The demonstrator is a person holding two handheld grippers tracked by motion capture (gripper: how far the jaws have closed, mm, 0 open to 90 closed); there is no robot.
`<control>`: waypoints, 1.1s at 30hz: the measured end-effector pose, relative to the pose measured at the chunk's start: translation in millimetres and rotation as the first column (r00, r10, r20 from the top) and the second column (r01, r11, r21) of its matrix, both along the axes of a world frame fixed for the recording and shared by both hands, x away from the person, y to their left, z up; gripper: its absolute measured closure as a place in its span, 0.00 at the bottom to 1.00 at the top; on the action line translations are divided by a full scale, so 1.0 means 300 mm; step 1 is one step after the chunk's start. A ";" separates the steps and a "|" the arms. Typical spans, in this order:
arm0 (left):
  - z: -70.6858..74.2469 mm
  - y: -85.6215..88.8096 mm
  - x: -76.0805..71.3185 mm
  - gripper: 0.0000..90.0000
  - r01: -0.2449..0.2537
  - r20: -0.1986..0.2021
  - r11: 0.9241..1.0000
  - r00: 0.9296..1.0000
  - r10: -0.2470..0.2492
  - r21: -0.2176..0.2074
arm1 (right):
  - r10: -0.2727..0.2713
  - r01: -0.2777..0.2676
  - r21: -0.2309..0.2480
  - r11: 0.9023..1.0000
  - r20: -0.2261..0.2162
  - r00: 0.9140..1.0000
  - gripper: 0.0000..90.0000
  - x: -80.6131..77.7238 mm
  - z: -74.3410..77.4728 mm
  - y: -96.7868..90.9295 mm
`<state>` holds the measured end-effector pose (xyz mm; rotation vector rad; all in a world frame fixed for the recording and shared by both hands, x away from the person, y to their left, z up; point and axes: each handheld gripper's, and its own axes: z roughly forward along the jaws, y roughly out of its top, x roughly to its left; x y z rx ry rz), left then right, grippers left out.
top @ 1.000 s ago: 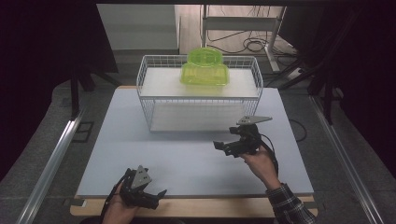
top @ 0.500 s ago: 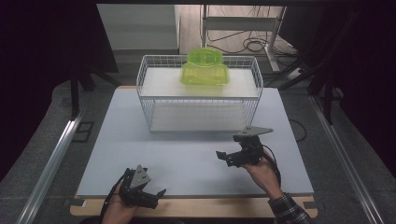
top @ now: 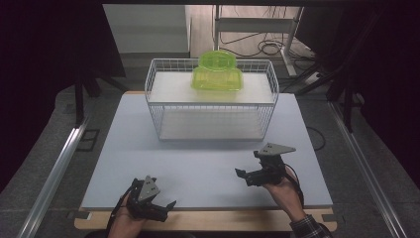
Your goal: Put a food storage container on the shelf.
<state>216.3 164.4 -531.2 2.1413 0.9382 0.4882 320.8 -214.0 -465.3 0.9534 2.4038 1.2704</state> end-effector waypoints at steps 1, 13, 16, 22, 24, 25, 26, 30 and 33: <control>0.000 0.000 0.000 0.01 0.000 0.000 1.000 1.000 0.000 0.000 | -0.002 0.002 -0.001 1.000 0.001 1.000 0.04 -0.003 -0.003 -0.004; -0.001 0.000 0.000 0.00 -0.001 0.003 1.000 1.000 0.001 -0.001 | -0.038 0.038 -0.032 0.999 0.001 0.999 0.04 -0.044 -0.054 -0.058; -0.001 0.000 0.000 0.00 0.002 0.004 1.000 1.000 -0.002 0.005 | -0.047 0.047 -0.040 0.998 -0.001 0.999 0.04 -0.055 -0.066 -0.067; -0.002 0.001 0.001 0.00 0.007 0.006 1.000 1.000 -0.007 0.015 | -0.064 0.062 -0.076 0.995 -0.012 0.998 0.02 -0.073 -0.095 -0.074; -0.003 0.000 0.001 0.00 0.009 0.006 1.000 1.000 -0.009 0.016 | -0.065 0.063 -0.090 0.994 -0.016 0.998 0.02 -0.077 -0.105 -0.076; -0.003 0.000 0.001 0.00 0.009 0.004 1.000 1.000 -0.009 0.015 | -0.065 0.063 -0.096 0.993 -0.016 0.998 0.02 -0.078 -0.110 -0.077; -0.004 -0.001 0.001 0.00 0.010 0.004 1.000 1.000 -0.010 0.015 | -0.066 0.064 -0.101 0.993 -0.020 0.998 0.02 -0.080 -0.114 -0.077; -0.006 -0.002 0.001 0.00 0.011 0.002 1.000 1.000 -0.011 0.015 | -0.066 0.062 -0.121 0.991 -0.034 0.997 0.02 -0.082 -0.132 -0.081; -0.007 -0.001 0.002 0.00 0.014 -0.002 1.000 1.000 -0.014 0.018 | -0.075 0.068 -0.134 0.989 -0.048 0.996 0.02 -0.085 -0.147 -0.083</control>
